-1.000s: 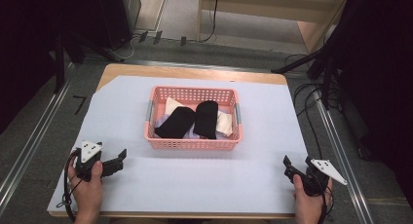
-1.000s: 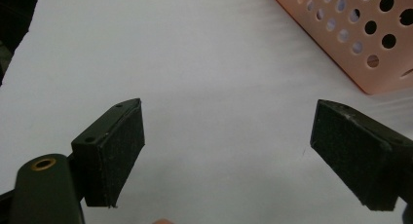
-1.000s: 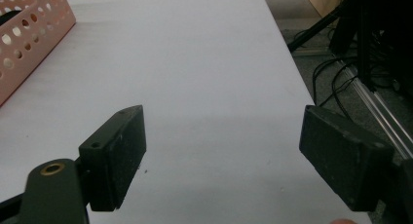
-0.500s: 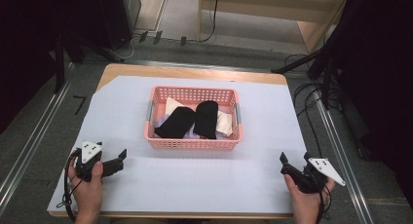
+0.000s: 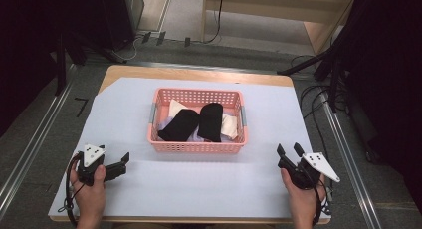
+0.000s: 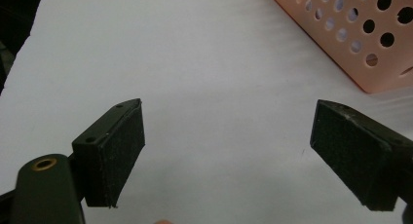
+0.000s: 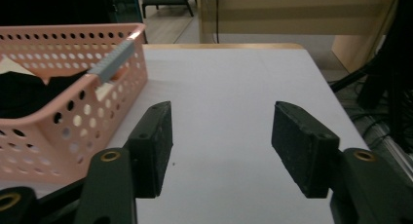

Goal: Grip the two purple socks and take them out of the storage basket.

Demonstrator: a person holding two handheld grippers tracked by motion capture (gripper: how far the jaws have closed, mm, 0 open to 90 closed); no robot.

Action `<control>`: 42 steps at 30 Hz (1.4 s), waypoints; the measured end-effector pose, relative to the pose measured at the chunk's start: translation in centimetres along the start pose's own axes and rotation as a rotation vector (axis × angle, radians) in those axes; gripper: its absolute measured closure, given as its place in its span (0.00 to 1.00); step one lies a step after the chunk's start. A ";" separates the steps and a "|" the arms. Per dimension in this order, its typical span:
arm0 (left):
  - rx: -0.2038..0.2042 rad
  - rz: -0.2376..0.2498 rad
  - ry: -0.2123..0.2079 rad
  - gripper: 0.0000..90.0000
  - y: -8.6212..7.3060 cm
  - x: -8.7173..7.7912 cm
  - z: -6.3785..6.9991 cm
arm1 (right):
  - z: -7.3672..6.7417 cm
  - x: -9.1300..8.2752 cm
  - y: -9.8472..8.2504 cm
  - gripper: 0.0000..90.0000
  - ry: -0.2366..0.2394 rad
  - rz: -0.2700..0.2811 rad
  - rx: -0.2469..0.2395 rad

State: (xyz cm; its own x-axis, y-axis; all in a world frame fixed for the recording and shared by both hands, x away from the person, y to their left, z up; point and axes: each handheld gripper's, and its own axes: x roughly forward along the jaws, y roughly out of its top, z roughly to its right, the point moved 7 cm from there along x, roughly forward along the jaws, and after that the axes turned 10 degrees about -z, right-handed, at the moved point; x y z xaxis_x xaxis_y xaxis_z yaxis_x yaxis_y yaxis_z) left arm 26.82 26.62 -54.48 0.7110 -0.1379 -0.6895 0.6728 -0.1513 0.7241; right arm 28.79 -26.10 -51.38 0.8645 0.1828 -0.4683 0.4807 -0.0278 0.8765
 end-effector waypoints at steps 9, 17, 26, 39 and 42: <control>0.008 -0.009 0.007 0.15 0.0 0.0 0.0 | -3.7 0.9 1.8 0.52 0.102 -0.039 -0.028; 0.001 -0.005 -0.001 0.15 0.0 0.0 0.0 | -7.3 1.6 3.8 0.57 0.200 -0.016 -0.097; -0.002 -0.007 -0.008 0.15 0.0 0.0 0.0 | -11.5 3.8 5.2 0.63 0.235 -0.070 -0.154; 0.000 -0.020 -0.009 0.15 0.0 0.1 0.0 | -15.3 8.2 5.1 0.65 0.274 -0.226 -0.176; 0.000 -0.020 -0.008 0.15 0.0 0.2 0.0 | -15.5 8.9 4.9 0.68 0.276 -0.254 -0.170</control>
State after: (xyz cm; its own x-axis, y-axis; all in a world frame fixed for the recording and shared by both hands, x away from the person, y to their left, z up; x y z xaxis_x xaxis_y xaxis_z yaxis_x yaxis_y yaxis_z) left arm 26.91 26.56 -54.61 0.6962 -0.1423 -0.7036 0.6866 -0.1539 0.7105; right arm 36.54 -9.37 -49.51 0.6384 0.4199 -0.6451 0.6226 0.2111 0.7536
